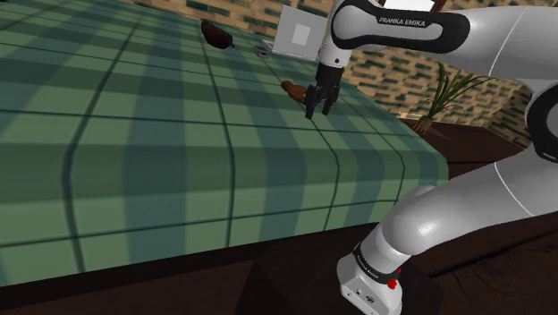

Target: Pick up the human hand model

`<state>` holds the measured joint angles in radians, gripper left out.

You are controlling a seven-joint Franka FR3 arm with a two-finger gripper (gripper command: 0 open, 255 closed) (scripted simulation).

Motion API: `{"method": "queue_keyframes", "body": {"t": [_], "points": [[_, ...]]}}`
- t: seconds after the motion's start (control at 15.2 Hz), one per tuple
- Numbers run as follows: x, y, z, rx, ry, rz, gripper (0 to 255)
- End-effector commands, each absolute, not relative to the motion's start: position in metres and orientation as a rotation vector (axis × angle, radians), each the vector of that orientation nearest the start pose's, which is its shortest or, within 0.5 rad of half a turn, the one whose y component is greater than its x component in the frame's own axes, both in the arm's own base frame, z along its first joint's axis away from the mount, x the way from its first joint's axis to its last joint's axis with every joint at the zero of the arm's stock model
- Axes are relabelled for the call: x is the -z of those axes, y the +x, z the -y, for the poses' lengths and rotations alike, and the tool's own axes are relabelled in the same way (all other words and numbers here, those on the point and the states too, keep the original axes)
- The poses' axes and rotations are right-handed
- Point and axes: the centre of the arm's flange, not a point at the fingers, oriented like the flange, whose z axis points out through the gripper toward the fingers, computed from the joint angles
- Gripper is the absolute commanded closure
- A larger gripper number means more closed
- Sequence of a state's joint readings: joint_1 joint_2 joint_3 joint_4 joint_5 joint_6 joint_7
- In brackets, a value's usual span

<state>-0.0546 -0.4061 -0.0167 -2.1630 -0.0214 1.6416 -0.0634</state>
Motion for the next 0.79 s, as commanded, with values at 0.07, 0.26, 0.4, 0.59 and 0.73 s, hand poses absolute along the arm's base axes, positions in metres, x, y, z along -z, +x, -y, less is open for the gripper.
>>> {"method": "queue_keyframes", "body": {"t": [0.07, 0.26, 0.4, 0.59, 0.73], "points": [[-0.552, 0.453, 0.052, -0.179, -3.141, -0.040, 0], [-0.555, 0.488, 0.071, -0.174, -3.138, -0.074, 0], [-0.557, 0.511, 0.084, -0.172, -3.136, -0.097, 0], [-0.560, 0.544, 0.104, -0.168, -3.133, -0.130, 0], [-0.562, 0.567, 0.118, -0.165, -3.130, -0.153, 0]]}}
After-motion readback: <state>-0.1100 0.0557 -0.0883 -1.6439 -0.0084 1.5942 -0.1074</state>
